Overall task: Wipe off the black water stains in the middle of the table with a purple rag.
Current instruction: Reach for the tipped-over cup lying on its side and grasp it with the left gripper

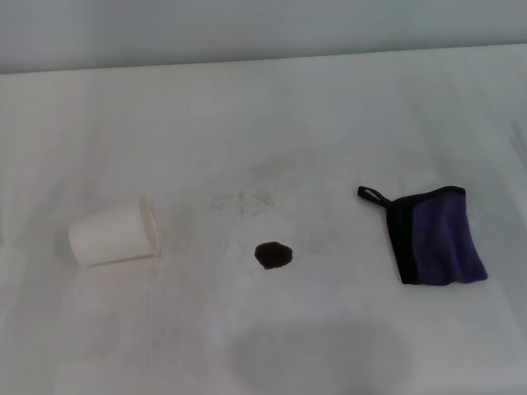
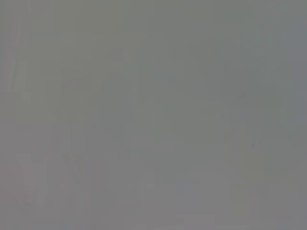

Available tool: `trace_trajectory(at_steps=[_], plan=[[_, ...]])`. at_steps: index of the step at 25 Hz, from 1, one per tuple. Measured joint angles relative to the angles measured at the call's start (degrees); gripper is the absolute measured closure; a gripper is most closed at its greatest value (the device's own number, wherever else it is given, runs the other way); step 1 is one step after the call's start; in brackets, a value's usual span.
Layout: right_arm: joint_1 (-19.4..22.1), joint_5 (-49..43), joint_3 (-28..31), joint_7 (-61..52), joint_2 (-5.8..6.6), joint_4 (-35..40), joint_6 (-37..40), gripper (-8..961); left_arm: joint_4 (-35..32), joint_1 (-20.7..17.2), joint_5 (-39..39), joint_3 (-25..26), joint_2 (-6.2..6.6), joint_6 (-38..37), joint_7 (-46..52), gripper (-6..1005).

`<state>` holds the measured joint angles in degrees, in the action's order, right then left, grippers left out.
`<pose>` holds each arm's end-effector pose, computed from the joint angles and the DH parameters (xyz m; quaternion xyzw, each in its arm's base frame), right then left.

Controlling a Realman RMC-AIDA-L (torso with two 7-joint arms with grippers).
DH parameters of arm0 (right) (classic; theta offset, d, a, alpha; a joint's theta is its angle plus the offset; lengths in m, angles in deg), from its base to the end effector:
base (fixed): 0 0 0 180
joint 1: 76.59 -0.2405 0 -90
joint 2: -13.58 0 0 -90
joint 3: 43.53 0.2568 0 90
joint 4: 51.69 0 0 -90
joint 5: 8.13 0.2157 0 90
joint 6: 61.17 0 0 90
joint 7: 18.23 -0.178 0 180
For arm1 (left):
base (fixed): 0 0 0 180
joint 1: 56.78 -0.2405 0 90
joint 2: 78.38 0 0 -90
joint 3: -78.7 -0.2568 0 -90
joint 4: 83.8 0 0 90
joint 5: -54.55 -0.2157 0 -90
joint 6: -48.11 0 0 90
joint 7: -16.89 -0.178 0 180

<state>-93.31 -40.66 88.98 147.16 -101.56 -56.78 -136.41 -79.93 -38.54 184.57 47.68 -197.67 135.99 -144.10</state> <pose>0.4017 0.3151 0.0672 -0.6431 0.2079 0.2598 0.6898 -0.3571 0.2944 0.0154 -0.6280 -0.2420 -0.3804 0.6343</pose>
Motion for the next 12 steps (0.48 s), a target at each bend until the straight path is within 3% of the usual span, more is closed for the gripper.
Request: trace_trajectory(at_steps=[12], plan=[[-0.2, 0.0, -0.1, -0.1, 0.0, 0.0, 0.3, 114, 0.1, 0.0, -0.8, 0.0, -0.07, 0.0, -0.8, 683]])
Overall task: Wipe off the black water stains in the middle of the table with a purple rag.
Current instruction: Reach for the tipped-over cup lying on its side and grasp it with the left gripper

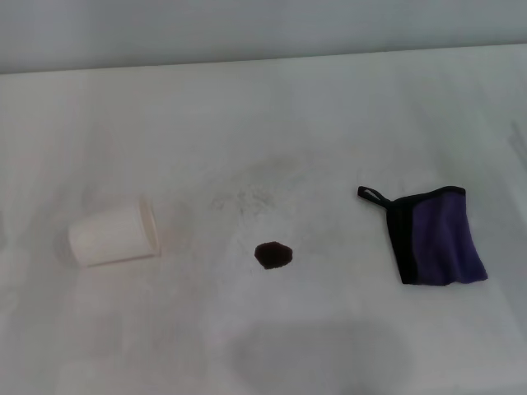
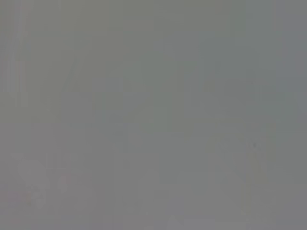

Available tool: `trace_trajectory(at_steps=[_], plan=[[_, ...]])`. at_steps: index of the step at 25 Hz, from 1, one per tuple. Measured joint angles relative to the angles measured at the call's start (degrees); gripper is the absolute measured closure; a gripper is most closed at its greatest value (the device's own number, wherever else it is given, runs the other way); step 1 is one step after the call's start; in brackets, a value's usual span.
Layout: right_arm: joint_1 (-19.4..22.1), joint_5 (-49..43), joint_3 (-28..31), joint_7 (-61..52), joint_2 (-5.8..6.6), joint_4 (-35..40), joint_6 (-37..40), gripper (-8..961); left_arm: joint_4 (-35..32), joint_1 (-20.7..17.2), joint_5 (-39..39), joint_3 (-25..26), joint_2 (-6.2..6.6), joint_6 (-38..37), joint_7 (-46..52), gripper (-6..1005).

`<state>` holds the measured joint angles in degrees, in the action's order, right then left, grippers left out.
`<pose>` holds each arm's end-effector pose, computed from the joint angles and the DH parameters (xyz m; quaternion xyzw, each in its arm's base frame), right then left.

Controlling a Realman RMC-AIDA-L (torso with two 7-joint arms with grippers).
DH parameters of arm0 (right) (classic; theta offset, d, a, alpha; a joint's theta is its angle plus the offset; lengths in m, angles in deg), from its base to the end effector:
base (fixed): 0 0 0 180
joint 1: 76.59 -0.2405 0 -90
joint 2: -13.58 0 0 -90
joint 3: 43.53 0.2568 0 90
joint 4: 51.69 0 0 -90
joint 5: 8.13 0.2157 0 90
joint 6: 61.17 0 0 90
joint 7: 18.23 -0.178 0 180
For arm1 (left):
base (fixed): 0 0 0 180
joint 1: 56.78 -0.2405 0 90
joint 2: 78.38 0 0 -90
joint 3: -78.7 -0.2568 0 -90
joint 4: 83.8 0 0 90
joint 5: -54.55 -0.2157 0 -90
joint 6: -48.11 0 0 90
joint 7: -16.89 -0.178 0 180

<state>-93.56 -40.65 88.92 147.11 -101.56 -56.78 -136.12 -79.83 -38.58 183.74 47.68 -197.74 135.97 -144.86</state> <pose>0.4011 0.3169 0.0667 -0.6440 0.2085 0.2598 0.6887 -0.3558 0.2938 0.0124 -0.6347 -0.2381 -0.3762 0.6316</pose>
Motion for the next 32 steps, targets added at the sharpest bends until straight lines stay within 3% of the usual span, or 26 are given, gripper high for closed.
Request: trace_trajectory(at_steps=[8, 14, 16, 26, 32], plan=[[0.0, 0.0, -0.5, 0.0, 0.0, 0.0, 0.1, 118, 0.0, 0.0, 0.0, 0.0, 0.0, -0.1, 0.0, 696], [0.0, 0.0, -0.7, 0.0, 0.0, 0.0, 0.1, 260, 0.0, -0.1, 0.1, 0.1, 0.0, -0.1, -0.1, 695], [0.0, 0.0, -0.7, 0.0, 0.0, 0.0, 0.1, 385, 0.0, -0.3, 0.3, 0.2, -0.04, -0.1, -0.1, 695], [-0.2, -0.1, -0.7, 0.0, 0.02, -0.1, 0.7, 385, 0.0, -0.7, 0.2, 0.2, -0.15, 1.1, 0.1, 694], [-0.3, -0.1, -0.7, 0.1, 0.1, -0.4, 0.9, 385, -2.4, -0.4, -5.0, -0.2, 0.29, 0.5, 0.7, 691]])
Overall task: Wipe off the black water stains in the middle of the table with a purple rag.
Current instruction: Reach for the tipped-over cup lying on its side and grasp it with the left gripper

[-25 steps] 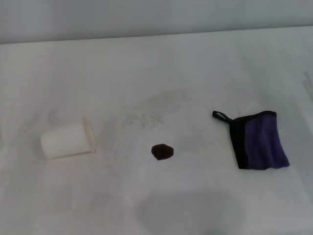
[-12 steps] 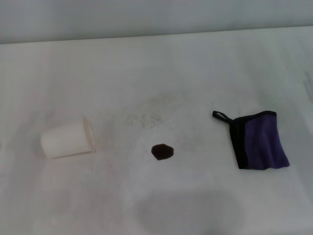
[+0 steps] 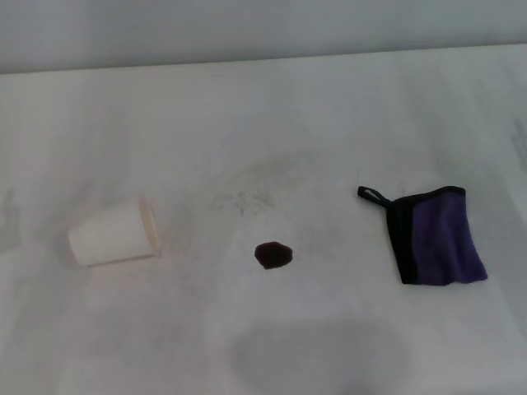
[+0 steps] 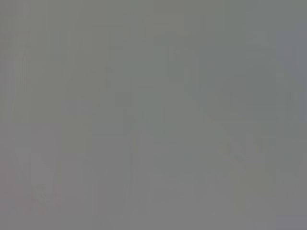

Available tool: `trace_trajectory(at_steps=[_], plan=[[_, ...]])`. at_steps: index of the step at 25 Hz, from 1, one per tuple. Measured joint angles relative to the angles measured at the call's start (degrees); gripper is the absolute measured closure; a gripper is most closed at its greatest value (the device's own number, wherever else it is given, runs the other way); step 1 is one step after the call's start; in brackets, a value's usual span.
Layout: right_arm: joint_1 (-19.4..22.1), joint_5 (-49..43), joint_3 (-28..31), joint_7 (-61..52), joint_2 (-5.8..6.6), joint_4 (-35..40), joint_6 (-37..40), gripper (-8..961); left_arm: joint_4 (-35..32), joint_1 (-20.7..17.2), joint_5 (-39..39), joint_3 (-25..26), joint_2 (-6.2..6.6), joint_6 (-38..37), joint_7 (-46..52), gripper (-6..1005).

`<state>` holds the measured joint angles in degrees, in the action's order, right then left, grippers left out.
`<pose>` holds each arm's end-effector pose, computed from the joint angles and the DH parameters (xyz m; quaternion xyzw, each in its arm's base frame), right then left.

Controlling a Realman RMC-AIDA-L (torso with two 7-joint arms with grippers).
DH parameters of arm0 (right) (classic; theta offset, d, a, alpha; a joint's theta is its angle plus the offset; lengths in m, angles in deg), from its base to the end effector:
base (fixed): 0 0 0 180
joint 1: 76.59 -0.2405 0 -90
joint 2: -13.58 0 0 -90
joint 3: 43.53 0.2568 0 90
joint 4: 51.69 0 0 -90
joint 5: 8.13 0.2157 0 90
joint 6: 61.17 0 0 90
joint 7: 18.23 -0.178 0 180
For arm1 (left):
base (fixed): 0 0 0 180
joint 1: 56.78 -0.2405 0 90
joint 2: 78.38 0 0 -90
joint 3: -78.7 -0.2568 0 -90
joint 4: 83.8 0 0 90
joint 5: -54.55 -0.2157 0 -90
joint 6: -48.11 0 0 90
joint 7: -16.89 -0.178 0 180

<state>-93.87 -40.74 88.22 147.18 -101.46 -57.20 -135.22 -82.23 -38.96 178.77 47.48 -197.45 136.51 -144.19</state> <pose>0.4000 0.3207 0.0657 -0.6502 0.2064 0.2557 0.6850 -0.3480 0.2952 0.0108 -0.6659 -0.2111 -0.3771 0.6081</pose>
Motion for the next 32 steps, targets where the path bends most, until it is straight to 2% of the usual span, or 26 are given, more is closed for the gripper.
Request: trace_trajectory(at_steps=[5, 10, 11, 15, 18, 23, 32], plan=[[-0.2, 0.0, 0.0, 0.2, -0.01, 0.0, 0.0, 385, -3.3, 0.0, -2.7, -0.1, 0.07, -1.5, 1.3, 689], [-0.2, 0.0, 0.0, 0.3, -0.01, 0.1, 0.0, 386, -5.5, -0.3, -3.8, -0.3, 0.18, -1.9, 2.0, 544], [-0.2, 0.0, 0.0, 0.2, -0.01, 0.1, 0.0, 386, -5.5, -0.3, -3.8, -0.3, 0.18, -1.9, 2.0, 490], [-0.2, 0.4, 0.2, 0.0, -0.09, 0.3, 0.0, 386, -12.4, -0.6, -10.2, -0.4, 0.62, -5.7, 7.9, 272], [-0.3, 0.2, 0.1, -0.1, -0.12, 0.4, 0.1, 386, -21.2, -1.3, -18.0, -0.4, 0.68, -9.8, 17.2, 106], [-0.4, 0.1, 0.0, -0.3, -0.22, 0.7, 0.2, 386, -34.0, -2.5, -28.7, -0.4, 0.46, -11.9, 31.1, 106], [-0.6, 0.1, 0.0, -2.5, -0.2, 2.7, 0.9, 386, -58.7, -3.5, -50.1, -0.4, 0.44, -5.6, 54.8, 106]])
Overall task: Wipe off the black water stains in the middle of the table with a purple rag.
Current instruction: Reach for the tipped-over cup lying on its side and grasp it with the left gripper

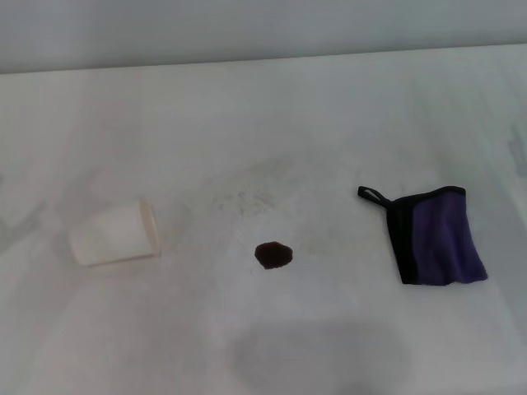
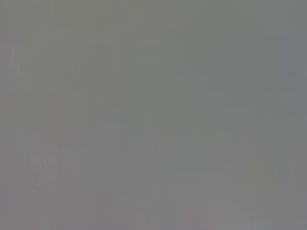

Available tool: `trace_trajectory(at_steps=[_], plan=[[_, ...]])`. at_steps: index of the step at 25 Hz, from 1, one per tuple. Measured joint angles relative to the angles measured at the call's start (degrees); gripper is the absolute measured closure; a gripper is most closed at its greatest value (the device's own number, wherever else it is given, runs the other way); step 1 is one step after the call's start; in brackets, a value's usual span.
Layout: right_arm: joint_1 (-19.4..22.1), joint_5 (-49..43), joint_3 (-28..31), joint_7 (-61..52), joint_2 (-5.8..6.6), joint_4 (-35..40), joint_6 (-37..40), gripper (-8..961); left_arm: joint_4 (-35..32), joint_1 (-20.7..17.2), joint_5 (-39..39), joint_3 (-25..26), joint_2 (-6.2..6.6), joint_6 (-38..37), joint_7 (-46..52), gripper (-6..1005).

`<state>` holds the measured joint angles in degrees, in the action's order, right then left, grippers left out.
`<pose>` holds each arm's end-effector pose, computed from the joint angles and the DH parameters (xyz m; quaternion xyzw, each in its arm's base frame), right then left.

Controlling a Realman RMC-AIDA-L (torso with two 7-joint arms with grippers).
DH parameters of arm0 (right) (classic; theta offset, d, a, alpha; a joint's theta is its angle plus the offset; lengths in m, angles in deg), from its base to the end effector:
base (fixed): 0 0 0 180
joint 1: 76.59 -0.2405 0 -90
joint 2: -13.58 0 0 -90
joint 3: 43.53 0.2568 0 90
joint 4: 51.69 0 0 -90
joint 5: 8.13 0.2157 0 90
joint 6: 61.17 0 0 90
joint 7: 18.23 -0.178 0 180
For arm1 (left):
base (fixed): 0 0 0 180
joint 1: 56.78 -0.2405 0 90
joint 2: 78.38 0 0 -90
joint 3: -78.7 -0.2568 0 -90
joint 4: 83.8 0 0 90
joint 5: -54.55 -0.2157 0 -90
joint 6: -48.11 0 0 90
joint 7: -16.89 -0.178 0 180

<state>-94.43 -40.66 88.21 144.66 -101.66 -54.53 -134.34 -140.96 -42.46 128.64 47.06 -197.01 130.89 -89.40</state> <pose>0.4049 0.3172 0.0528 -0.6474 0.2462 0.2646 0.6710 -0.3318 0.3280 0.0878 -0.8766 -0.1948 -0.1970 0.3935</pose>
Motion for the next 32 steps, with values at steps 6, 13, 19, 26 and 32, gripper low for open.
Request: trace_trajectory(at_steps=[6, 13, 19, 26, 32], plan=[[0.1, 0.0, 0.0, -2.1, 0.01, 0.7, 0.1, 386, -15.0, 0.7, -8.9, -0.1, 0.07, 7.2, 7.2, 107], [0.1, 0.0, 0.0, -3.6, -0.02, 1.3, 0.1, 386, -26.0, 2.8, -16.4, -1.9, 0.17, 13.1, 11.3, 106], [-0.1, 0.0, 0.0, -4.6, -0.05, 2.5, 0.1, 386, -29.7, 4.3, -24.2, -9.9, 0.0, 13.0, 14.8, 107], [-0.1, 0.0, 0.0, -5.2, -0.1, 4.1, 0.1, 387, -30.7, 6.2, -27.8, -15.7, 0.08, 13.2, 17.8, 108], [-0.2, 0.0, 0.0, -6.8, -0.16, 5.1, 0.5, 387, -32.5, 6.8, -34.2, -23.4, -0.17, 13.0, 18.7, 110]])
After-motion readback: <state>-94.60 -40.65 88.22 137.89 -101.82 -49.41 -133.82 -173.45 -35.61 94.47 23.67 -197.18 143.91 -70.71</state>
